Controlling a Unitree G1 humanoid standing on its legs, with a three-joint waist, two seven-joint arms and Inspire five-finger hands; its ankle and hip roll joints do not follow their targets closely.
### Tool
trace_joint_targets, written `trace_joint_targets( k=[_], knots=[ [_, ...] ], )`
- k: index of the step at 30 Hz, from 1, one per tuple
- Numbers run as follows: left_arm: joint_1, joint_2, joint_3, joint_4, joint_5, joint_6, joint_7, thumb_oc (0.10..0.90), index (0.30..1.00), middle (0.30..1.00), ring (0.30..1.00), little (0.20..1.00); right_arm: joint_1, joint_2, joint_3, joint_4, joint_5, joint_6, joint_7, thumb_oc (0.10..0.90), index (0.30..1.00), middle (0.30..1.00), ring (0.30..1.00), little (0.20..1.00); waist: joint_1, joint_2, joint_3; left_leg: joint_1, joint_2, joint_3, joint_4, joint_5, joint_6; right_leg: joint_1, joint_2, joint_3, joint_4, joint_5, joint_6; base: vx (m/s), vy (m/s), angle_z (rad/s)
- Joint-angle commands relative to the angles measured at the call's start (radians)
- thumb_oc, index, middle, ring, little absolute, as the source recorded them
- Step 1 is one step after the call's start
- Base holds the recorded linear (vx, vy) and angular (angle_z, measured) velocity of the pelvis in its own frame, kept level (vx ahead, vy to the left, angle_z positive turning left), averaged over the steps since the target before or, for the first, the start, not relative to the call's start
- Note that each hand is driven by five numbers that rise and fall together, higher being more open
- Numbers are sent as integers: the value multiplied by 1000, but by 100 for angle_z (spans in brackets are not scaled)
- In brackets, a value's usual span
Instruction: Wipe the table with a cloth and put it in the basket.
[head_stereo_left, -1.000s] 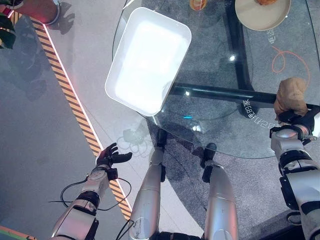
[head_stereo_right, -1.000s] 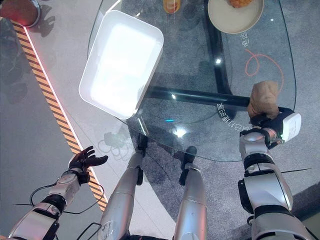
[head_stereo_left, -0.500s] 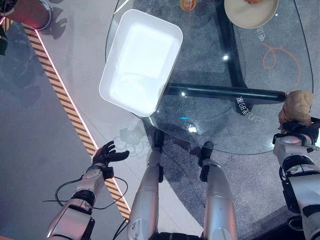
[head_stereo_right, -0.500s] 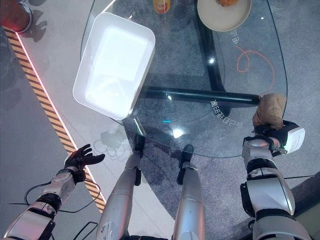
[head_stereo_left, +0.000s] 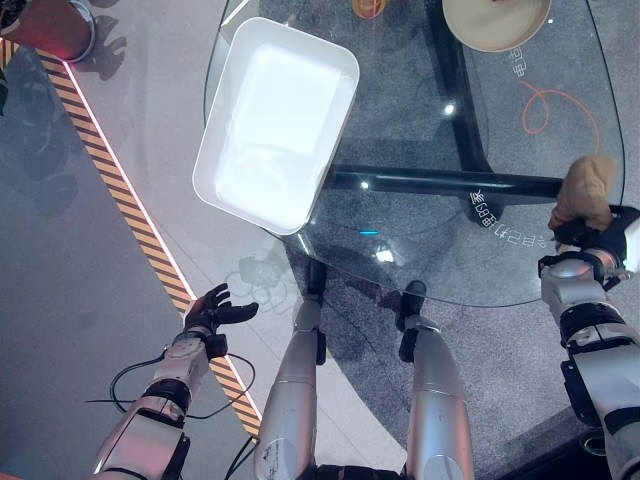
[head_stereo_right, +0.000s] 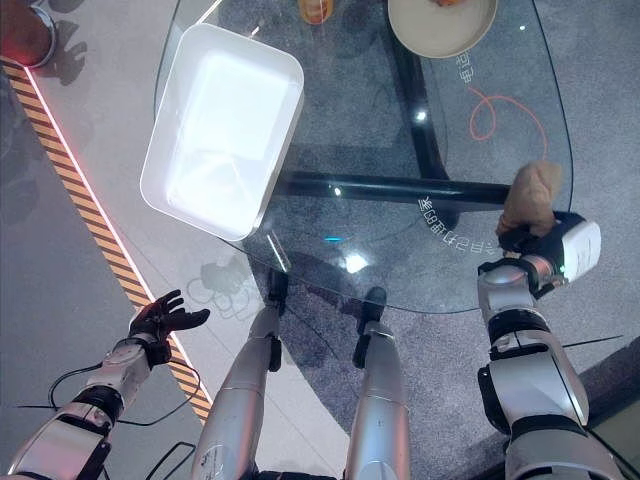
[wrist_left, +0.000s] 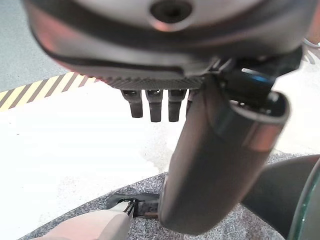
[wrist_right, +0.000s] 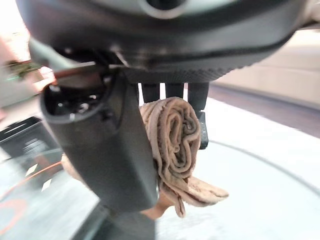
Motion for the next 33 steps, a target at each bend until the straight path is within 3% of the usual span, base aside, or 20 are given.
trace_joint_targets(
  k=[1, 6, 16, 27, 33],
  knots=[
    [17, 41, 32, 59, -17, -20, 20, 800, 900, 900, 900, 900, -116, -98, 95, -138, -181, -56, -18, 100, 300, 300, 300, 200, 9, -24, -23, 12, -51, 39, 142, -176, 53, 22, 40, -3, -112, 94, 15, -11, 30, -4],
    [26, 21, 27, 47, -12, -26, 32, 800, 900, 900, 900, 900, -153, -77, 196, -244, -266, -7, 33, 100, 300, 300, 300, 200, 16, -20, -23, 13, -58, 37, 141, -174, 52, 24, 36, -7, -112, 90, 10, -3, 15, -1],
    [23, -5, 17, 42, 7, -33, 36, 800, 900, 900, 900, 900, -171, -15, 336, -295, -414, 3, 184, 100, 300, 300, 300, 200, 29, -14, -23, 16, -68, 36, 142, -170, 54, 33, 33, -15, -112, 83, 4, -1, 5, 2],
    [22, -20, 8, 24, 17, -31, 54, 800, 900, 900, 900, 900, -126, 45, 472, -425, -547, -78, 361, 100, 300, 300, 300, 200, 35, -14, -23, 20, -75, 40, 133, -163, 50, 41, 30, -27, -120, 79, 4, 0, 0, 0],
    [23, -24, 16, 18, 29, -30, 55, 800, 900, 900, 900, 900, -99, 67, 549, -544, -556, -104, 478, 100, 300, 300, 300, 200, 37, -17, -23, 25, -77, 40, 126, -157, 46, 45, 25, -32, -126, 80, 5, 0, 0, 0]
  ],
)
